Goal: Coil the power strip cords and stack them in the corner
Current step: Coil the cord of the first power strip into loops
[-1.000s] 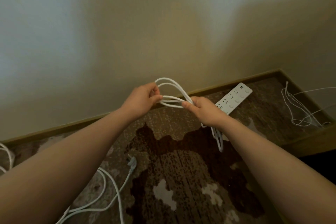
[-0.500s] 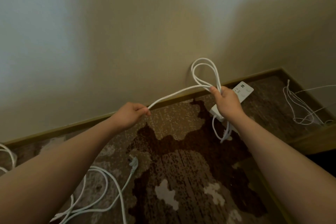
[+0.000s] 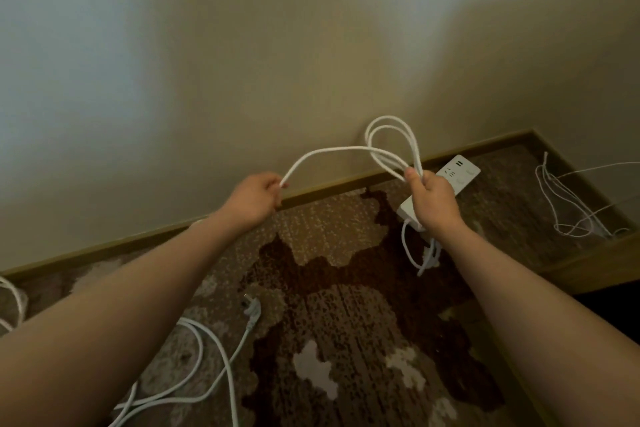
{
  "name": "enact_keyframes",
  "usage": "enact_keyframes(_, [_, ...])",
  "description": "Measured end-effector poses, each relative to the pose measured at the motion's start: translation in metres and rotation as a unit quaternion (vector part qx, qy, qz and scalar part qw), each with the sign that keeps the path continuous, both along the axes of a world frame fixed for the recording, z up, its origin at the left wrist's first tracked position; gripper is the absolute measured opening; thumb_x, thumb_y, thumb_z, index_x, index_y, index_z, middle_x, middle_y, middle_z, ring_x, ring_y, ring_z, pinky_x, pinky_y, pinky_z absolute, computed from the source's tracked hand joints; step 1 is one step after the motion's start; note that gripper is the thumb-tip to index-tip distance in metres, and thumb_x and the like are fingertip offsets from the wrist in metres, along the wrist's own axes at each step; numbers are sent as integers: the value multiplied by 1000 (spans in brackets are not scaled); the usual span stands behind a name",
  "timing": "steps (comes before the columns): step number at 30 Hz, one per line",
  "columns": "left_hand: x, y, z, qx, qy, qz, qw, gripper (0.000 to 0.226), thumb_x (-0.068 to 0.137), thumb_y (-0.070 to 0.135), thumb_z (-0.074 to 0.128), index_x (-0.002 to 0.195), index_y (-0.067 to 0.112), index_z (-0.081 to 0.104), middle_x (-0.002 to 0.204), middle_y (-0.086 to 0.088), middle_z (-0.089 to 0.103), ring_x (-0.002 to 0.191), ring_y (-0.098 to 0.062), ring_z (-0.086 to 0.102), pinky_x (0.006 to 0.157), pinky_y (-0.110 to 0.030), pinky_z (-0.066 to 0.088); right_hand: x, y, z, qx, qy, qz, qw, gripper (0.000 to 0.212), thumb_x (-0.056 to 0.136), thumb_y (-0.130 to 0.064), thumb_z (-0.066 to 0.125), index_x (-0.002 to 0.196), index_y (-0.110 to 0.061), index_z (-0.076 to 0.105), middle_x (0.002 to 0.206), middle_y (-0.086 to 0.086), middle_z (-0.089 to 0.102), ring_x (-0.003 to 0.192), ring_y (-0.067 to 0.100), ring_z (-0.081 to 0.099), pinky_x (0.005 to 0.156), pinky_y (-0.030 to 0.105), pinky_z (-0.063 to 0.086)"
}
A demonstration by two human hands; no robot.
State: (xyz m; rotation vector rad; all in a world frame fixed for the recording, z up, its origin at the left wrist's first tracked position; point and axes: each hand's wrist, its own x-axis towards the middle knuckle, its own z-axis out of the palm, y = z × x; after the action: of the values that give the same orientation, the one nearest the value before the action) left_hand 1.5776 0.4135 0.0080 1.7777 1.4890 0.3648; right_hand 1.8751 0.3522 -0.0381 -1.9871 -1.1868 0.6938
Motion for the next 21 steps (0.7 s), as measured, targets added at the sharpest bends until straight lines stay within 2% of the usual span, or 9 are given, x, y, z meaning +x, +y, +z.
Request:
enact_keyframes(3, [-16,-8,-16,26,92,-103,990,20,97,25,46,93,19,65,69,6,58,71,-19,57,62,-30,39,14,2,5,15,4,-101,995,44,101,-53,41,75,-19,55,69,2,54,65,24,54,60,42,47])
enact_keyframes(5, [-22,-8,-21,33,117,-98,988,21,97,26,46,87,24,64,75,2,59,77,-23,57,63,-30,37,19,2,6,18,2,-125,992,45,101,-52,41,73,-19,53,69,3,55,66,25,55,62,45,49])
enact_keyframes(8, [-11,-8,-15,46,95,-29,994,24,98,25,43,82,24,61,82,-5,62,78,-25,56,68,-33,42,6,-1,3,21,16,-59,998,43,101,-51,42,71,-23,50,62,-2,48,56,17,48,50,35,39])
enact_keyframes(11, [25,-19,3,67,87,-49,993,26,97,24,42,79,26,60,78,0,61,71,-20,56,67,-33,45,-14,-2,-1,23,25,-16,999,44,102,-49,43,66,-23,45,58,-4,45,54,15,47,52,34,39])
enact_keyframes(14, [68,-34,22,12,-12,-59,998,33,97,21,40,70,26,58,68,7,55,61,-10,50,58,-28,36,-24,-5,-2,51,63,2,997,43,103,-44,43,67,-21,45,60,-2,44,55,15,44,55,34,36])
enact_keyframes(17, [96,-35,37,-82,-119,-24,989,37,99,16,36,68,20,57,60,3,48,52,-9,42,48,-23,32,-26,-8,1,77,128,7,989,39,104,-41,43,73,-18,49,62,1,45,55,16,43,55,34,36])
enact_keyframes(19, [98,-35,37,-142,-132,9,981,36,98,11,35,70,15,56,58,0,46,49,-11,38,42,-19,30,-27,-9,4,76,158,10,984,38,104,-39,43,73,-17,49,58,-1,44,51,13,41,52,31,34])
enact_keyframes(21, [95,-41,30,-176,-89,2,980,33,98,6,34,75,10,58,62,-2,47,51,-11,39,44,-19,31,-29,-10,6,61,186,32,980,38,104,-36,45,72,-17,48,55,-4,41,48,10,37,48,28,31])
